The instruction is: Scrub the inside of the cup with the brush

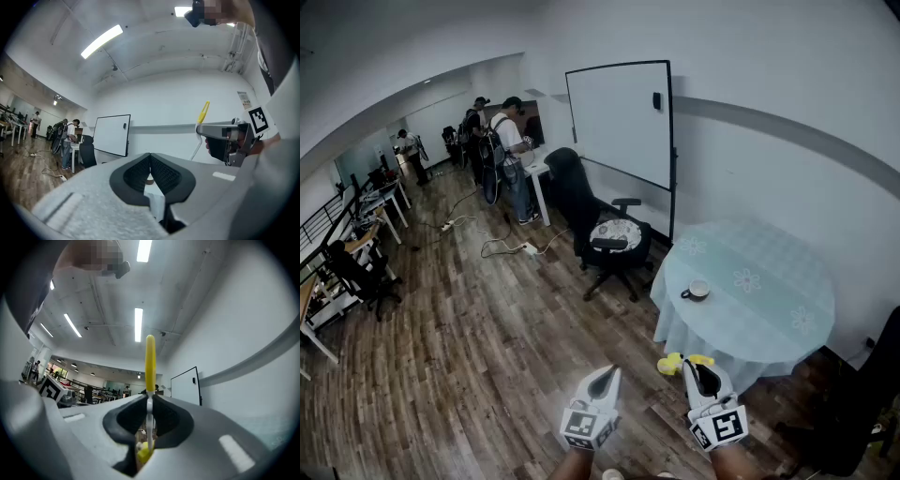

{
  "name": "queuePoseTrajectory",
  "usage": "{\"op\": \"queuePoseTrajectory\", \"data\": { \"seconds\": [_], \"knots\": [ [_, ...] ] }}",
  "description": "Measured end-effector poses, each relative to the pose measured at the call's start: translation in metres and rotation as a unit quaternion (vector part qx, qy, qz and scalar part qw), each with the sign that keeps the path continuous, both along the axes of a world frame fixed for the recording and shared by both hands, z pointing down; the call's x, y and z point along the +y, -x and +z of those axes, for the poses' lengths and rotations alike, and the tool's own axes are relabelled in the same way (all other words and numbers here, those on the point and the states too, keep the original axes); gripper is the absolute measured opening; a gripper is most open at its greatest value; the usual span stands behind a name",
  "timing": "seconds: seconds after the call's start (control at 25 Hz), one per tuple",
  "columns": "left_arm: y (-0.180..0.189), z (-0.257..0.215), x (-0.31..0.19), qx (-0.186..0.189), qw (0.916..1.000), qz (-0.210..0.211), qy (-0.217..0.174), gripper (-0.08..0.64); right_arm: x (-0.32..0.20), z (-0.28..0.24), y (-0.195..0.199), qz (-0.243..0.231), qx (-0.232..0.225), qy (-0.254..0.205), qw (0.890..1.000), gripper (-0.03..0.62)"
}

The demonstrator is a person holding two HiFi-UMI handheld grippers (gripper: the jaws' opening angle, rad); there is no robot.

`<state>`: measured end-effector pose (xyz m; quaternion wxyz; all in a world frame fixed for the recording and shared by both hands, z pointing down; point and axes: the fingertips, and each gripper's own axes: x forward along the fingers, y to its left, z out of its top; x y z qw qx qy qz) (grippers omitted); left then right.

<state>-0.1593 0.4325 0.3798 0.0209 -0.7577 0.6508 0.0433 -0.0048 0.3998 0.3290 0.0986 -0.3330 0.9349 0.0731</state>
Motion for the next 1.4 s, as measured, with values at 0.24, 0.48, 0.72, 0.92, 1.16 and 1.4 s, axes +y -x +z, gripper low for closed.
{"op": "queuePoseTrajectory", "data": {
  "seconds": [0.24, 0.48, 0.72, 0.92, 1.16, 1.4],
  "knots": [
    [-0.015, 0.008, -0.003, -0.003, 1.0, 0.007, -0.004, 0.006, 0.001, -0.001, -0.009, -0.004, 0.0, -0.001, 1.0, 0.038],
    [-0.002, 0.009, -0.001, 0.01, 0.9998, -0.018, -0.005, 0.006, 0.003, -0.004, -0.009, -0.01, -0.016, 0.0, 1.0, 0.038],
    [0.005, 0.014, 0.006, 0.002, 0.9999, -0.015, -0.004, 0.006, 0.012, -0.007, 0.002, -0.021, -0.027, 0.0, 0.999, 0.038],
    [0.025, 0.013, 0.017, 0.003, 0.9998, -0.019, -0.006, 0.006, 0.025, -0.01, 0.023, -0.023, -0.028, -0.006, 0.999, 0.038],
    [0.051, 0.02, 0.029, 0.001, 0.9999, -0.01, -0.002, 0.006, 0.038, -0.009, 0.047, -0.013, -0.03, -0.009, 0.999, 0.038],
    [0.063, 0.028, 0.037, 0.004, 1.0, 0.004, 0.004, 0.006, 0.051, -0.007, 0.057, 0.006, -0.028, -0.012, 1.0, 0.038]
  ]
}}
